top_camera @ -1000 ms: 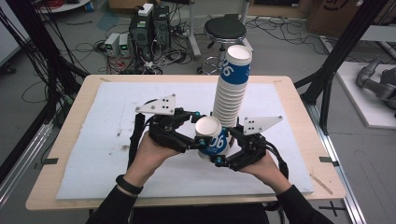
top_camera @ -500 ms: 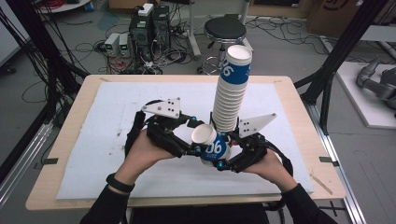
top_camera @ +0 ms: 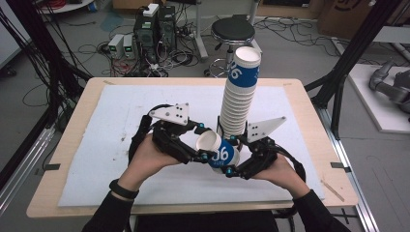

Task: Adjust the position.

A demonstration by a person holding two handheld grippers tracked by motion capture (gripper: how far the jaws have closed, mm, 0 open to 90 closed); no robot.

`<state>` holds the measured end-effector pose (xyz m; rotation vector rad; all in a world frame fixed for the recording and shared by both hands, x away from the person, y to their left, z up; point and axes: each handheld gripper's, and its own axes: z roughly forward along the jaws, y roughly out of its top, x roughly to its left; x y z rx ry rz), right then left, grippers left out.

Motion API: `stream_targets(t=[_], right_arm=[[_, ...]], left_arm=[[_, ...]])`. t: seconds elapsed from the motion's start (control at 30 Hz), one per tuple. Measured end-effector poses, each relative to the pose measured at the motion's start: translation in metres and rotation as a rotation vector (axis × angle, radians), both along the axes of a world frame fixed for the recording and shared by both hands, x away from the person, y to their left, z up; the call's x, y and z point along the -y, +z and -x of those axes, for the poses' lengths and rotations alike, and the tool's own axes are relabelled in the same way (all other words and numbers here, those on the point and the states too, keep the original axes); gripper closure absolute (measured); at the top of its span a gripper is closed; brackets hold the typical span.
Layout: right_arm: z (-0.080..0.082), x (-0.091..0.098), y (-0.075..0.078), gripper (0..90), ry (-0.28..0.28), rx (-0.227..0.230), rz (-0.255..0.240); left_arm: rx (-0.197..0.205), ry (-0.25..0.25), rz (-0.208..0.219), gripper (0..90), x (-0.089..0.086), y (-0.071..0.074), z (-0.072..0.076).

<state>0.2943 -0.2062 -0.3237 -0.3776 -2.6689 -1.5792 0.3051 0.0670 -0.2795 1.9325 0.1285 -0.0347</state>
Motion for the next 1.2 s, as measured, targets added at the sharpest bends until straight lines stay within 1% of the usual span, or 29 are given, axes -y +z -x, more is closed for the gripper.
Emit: stream_targets(t=[0.03,0.1,0.13,0.17,0.2,0.23,0.27,0.37,0.43,0.5,0.53,0.63,0.67,0.7,0.77,0.8,0.83,0.87,0.9,1.03,1.07,1.1,1.17,1.2], right_arm=[[0.000,0.000,0.000,15.2,0.000,0.000,0.000],[-0.001,0.006,0.003,15.0,-0.005,-0.005,-0.089],[-0.001,0.010,0.005,14.1,-0.018,0.014,-0.141],[-0.001,0.010,0.005,14.1,-0.018,0.014,-0.141],[0.001,0.013,0.007,14.0,-0.038,0.021,-0.168],[0.001,0.013,0.007,14.0,-0.038,0.021,-0.168],[0.001,0.014,0.007,13.6,-0.049,0.017,-0.197],[0.001,0.014,0.006,13.6,-0.060,0.010,-0.205],[0.000,0.013,0.005,13.6,-0.066,-0.001,-0.216],[0.000,0.013,0.004,13.6,-0.068,-0.008,-0.234],[0.000,0.012,0.003,13.7,-0.065,0.003,-0.248],[0.000,0.011,0.003,13.9,-0.064,-0.004,-0.254],[-0.002,0.012,0.003,14.7,-0.060,-0.014,-0.253],[-0.002,0.012,0.003,14.7,-0.060,-0.014,-0.253],[-0.002,0.012,0.002,15.5,-0.053,-0.010,-0.243],[-0.001,0.013,0.003,16.1,-0.050,0.005,-0.231],[-0.001,0.013,0.003,16.1,-0.050,0.005,-0.231],[0.000,0.014,0.004,16.5,-0.048,0.022,-0.224],[0.000,0.014,0.004,16.5,-0.048,0.022,-0.224],[-0.002,0.015,0.004,17.6,-0.043,0.021,-0.207],[-0.002,0.016,0.004,18.1,-0.041,0.025,-0.197],[-0.002,0.016,0.004,18.1,-0.041,0.025,-0.197],[-0.002,0.016,0.004,18.9,-0.045,0.028,-0.186],[-0.002,0.017,0.004,19.0,-0.043,0.031,-0.185]], left_arm=[[0.000,0.000,0.000,29.9,0.000,0.000,0.000],[-0.001,0.008,0.039,30.0,-0.002,0.001,-0.001],[0.003,0.018,0.078,30.1,-0.004,0.002,0.000],[0.003,0.018,0.078,30.1,-0.004,0.002,0.000],[0.008,0.024,0.113,30.1,-0.006,0.002,0.000],[0.008,0.024,0.113,30.1,-0.006,0.002,0.000],[-0.002,0.028,0.134,30.1,-0.006,0.002,0.000],[-0.001,0.039,0.187,30.1,-0.010,0.003,0.000],[0.004,0.049,0.206,30.2,-0.012,0.003,-0.001],[-0.005,0.043,0.223,30.1,-0.014,0.002,-0.002],[-0.015,0.038,0.239,30.2,-0.015,0.001,-0.003],[-0.012,0.042,0.243,30.1,-0.014,0.001,-0.003],[-0.018,0.040,0.241,30.1,-0.013,-0.001,-0.003],[-0.018,0.040,0.241,30.1,-0.013,-0.001,-0.003],[-0.015,0.039,0.233,30.1,-0.013,-0.001,-0.003],[-0.018,0.033,0.220,29.8,-0.013,-0.001,-0.003],[-0.018,0.033,0.220,29.6,-0.013,-0.001,-0.003],[-0.022,0.030,0.214,29.4,-0.013,-0.001,-0.003],[-0.026,0.026,0.208,29.4,-0.013,-0.001,-0.003],[-0.033,0.029,0.153,27.0,-0.011,-0.002,-0.003],[-0.042,0.026,0.118,24.1,-0.010,-0.001,-0.004],[-0.042,0.026,0.118,23.5,-0.010,-0.001,-0.004],[-0.038,0.032,0.100,23.6,-0.010,0.000,-0.003],[-0.043,0.032,0.098,23.6,-0.010,0.000,-0.003]])
